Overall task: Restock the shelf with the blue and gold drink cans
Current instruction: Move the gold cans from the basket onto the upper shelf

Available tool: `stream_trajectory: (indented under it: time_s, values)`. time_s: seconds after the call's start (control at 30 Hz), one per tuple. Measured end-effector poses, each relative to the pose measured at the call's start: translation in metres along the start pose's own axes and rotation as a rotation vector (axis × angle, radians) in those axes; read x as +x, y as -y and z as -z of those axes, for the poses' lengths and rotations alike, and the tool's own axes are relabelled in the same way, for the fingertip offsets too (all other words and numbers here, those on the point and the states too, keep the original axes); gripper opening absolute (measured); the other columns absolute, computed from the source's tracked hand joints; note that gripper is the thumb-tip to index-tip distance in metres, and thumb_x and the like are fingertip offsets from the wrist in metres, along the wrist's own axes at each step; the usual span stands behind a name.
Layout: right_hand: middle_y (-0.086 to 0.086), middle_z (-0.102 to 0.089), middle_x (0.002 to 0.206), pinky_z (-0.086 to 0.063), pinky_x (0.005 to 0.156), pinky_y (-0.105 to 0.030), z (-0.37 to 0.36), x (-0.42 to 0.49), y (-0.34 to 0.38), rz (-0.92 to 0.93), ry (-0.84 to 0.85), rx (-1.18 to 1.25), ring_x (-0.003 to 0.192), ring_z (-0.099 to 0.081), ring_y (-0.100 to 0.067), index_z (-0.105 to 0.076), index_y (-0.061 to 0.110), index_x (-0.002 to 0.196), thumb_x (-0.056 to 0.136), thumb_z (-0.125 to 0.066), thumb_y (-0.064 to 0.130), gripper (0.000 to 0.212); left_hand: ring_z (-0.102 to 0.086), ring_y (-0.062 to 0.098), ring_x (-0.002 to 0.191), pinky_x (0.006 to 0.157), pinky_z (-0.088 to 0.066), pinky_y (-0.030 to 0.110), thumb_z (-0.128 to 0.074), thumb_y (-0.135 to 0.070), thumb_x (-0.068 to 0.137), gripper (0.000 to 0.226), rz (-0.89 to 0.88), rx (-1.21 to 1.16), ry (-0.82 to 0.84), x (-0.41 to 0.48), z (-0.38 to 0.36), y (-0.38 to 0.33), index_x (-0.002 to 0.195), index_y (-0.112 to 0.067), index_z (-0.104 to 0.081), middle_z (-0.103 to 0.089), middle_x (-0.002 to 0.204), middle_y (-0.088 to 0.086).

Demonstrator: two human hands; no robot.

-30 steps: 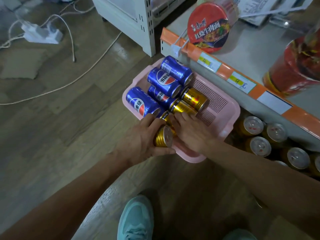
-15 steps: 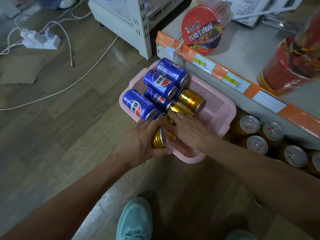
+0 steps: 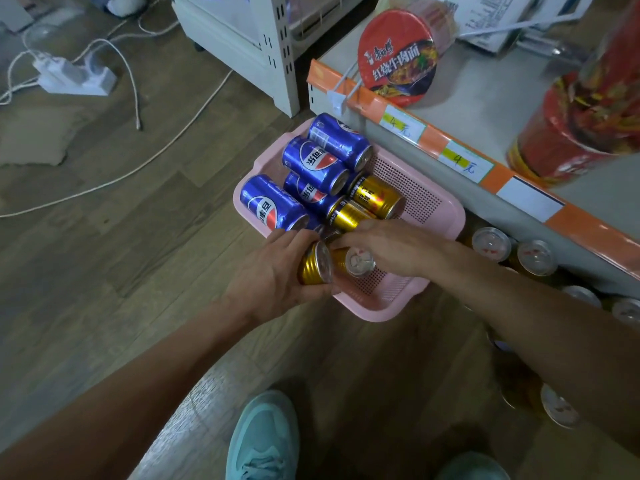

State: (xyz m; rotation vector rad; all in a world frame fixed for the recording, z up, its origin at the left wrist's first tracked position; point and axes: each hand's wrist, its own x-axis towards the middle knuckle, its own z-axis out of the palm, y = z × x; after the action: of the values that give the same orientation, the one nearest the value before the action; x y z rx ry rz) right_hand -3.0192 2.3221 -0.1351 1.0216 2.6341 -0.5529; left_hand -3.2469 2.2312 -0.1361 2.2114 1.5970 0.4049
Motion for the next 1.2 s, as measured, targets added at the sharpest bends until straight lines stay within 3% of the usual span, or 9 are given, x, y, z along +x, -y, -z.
stream_trajectory:
  time_s: [0.13, 0.23, 0.37, 0.47, 0.73, 0.8, 0.93, 1.07, 1.2]
  values:
    - [-0.002, -0.054, 0.136, -0.056, 0.085, -0.042, -0.009, 0.005, 0.009, -0.08, -0.154, 0.132, 0.111, -0.062, -0.025, -0.043, 0.036, 0.147, 0.095, -0.058, 0.017, 0.057, -0.054, 0.01, 0.101, 0.081, -0.051, 0.029, -0.062, -0.079, 0.074, 0.075, -0.002, -0.047, -0.003, 0.005, -0.003, -0.005, 0.125, -0.025, -0.053, -0.063, 0.115, -0.006]
    - [-0.001, -0.042, 0.147, -0.052, 0.093, -0.043, -0.019, 0.011, 0.016, -0.088, -0.139, 0.167, 0.129, -0.048, -0.025, -0.025, 0.032, 0.154, 0.09, -0.061, 0.029, 0.074, -0.054, 0.01, 0.094, 0.079, -0.051, 0.029, -0.06, -0.082, 0.073, 0.075, 0.044, -0.046, -0.012, 0.003, -0.001, -0.002, 0.122, -0.025, -0.053, -0.063, 0.11, -0.006]
    - [-0.001, -0.04, 0.141, -0.058, 0.083, -0.046, -0.036, 0.019, 0.017, -0.084, -0.198, 0.122, 0.128, -0.049, -0.026, -0.021, 0.03, 0.149, 0.081, -0.076, 0.048, 0.09, -0.057, 0.007, 0.09, 0.073, -0.047, 0.02, -0.063, -0.078, 0.074, 0.072, 0.134, -0.122, -0.001, -0.005, 0.005, 0.002, 0.123, -0.027, -0.049, -0.059, 0.109, -0.009]
    - [-0.001, -0.043, 0.138, -0.058, 0.084, -0.044, -0.04, 0.018, 0.019, -0.085, -0.292, 0.207, 0.126, -0.05, -0.024, -0.029, 0.029, 0.146, 0.082, -0.079, 0.038, 0.081, -0.055, 0.003, 0.087, 0.067, -0.039, 0.009, -0.065, -0.074, 0.074, 0.071, 0.157, -0.147, -0.009, -0.006, 0.007, 0.0, 0.124, -0.026, -0.048, -0.057, 0.109, -0.011]
    - [0.004, -0.04, 0.149, -0.045, 0.104, -0.041, -0.025, -0.015, 0.009, -0.158, -0.322, 0.479, 0.136, -0.042, -0.018, -0.027, 0.033, 0.15, 0.084, -0.079, 0.034, 0.084, -0.059, -0.003, 0.096, 0.071, -0.048, 0.01, -0.07, -0.066, 0.073, 0.063, 0.182, -0.372, -0.015, 0.003, 0.012, -0.011, 0.119, -0.031, -0.045, -0.055, 0.109, -0.017]
    - [0.005, -0.042, 0.146, -0.041, 0.102, -0.033, -0.018, -0.023, 0.005, -0.197, -0.319, 0.527, 0.134, -0.042, -0.015, -0.03, 0.031, 0.148, 0.083, -0.08, 0.036, 0.082, -0.059, -0.006, 0.099, 0.074, -0.05, 0.01, -0.073, -0.064, 0.073, 0.061, 0.149, -0.424, -0.049, 0.012, 0.011, -0.014, 0.117, -0.033, -0.045, -0.056, 0.108, -0.021]
    - [0.006, -0.046, 0.135, -0.053, 0.098, -0.042, -0.009, -0.036, -0.003, -0.234, -0.331, 0.714, 0.125, -0.05, -0.011, -0.04, 0.034, 0.138, 0.074, -0.08, 0.051, 0.078, -0.061, 0.002, 0.105, 0.079, -0.053, 0.019, -0.072, -0.072, 0.069, 0.067, 0.145, -0.452, -0.013, 0.03, 0.01, -0.019, 0.121, -0.042, -0.042, -0.057, 0.116, -0.019]
    - [0.003, -0.05, 0.13, -0.055, 0.095, -0.039, -0.008, -0.052, -0.008, -0.261, -0.369, 0.931, 0.119, -0.055, -0.008, -0.04, 0.031, 0.132, 0.08, -0.078, 0.038, 0.065, -0.059, -0.004, 0.11, 0.08, -0.053, 0.015, -0.074, -0.063, 0.068, 0.071, 0.099, -0.534, 0.054, 0.045, 0.01, -0.032, 0.125, -0.041, -0.04, -0.055, 0.12, -0.024]
    - [0.01, -0.055, 0.129, -0.053, 0.086, -0.017, -0.01, -0.07, -0.012, -0.285, -0.346, 1.177, 0.111, -0.059, 0.003, -0.041, 0.029, 0.135, 0.093, -0.071, 0.024, 0.053, -0.059, -0.006, 0.11, 0.084, -0.055, 0.018, -0.073, -0.066, 0.061, 0.079, 0.144, -0.602, 0.136, 0.057, 0.011, -0.046, 0.127, -0.038, -0.041, -0.057, 0.121, -0.022]
